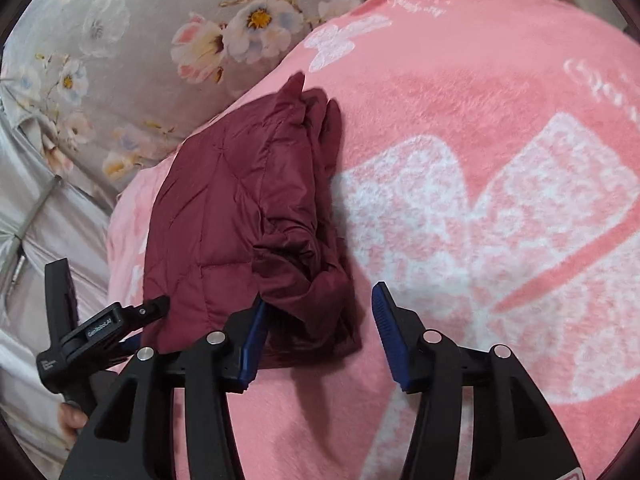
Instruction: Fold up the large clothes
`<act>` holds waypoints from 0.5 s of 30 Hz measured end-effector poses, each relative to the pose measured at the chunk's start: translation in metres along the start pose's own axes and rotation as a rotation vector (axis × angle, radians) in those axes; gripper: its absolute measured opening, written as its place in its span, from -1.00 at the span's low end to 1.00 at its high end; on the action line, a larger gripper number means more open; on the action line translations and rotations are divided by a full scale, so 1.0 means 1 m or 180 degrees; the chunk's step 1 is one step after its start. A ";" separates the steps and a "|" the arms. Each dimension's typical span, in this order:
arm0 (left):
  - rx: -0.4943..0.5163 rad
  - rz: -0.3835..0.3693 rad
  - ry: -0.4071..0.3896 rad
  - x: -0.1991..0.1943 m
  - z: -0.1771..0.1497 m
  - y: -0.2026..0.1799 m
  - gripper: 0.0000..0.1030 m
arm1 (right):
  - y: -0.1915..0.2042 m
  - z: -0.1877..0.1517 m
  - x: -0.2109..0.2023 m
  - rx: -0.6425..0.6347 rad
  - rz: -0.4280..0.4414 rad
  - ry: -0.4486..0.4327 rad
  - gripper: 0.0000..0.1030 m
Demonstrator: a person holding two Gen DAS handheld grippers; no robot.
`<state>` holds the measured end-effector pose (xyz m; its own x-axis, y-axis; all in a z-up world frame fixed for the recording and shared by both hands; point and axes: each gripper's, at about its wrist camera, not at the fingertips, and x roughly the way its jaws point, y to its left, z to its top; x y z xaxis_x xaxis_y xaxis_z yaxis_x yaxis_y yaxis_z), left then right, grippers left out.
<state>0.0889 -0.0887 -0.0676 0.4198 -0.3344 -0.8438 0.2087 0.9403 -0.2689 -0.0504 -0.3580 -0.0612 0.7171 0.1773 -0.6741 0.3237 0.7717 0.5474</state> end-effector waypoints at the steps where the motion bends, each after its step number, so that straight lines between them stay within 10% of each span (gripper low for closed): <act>1: -0.0007 0.0007 0.0003 0.002 0.001 -0.002 0.91 | -0.001 0.001 0.008 0.0025 0.0025 0.0047 0.02; 15: 0.0118 0.0083 -0.0111 0.018 0.009 -0.019 0.91 | 0.003 -0.007 0.024 -0.0147 0.0105 -0.0022 -0.21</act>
<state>0.1005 -0.1129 -0.0734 0.4559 -0.3123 -0.8335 0.2296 0.9460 -0.2289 -0.0368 -0.3472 -0.0793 0.7312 0.1991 -0.6525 0.2712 0.7928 0.5458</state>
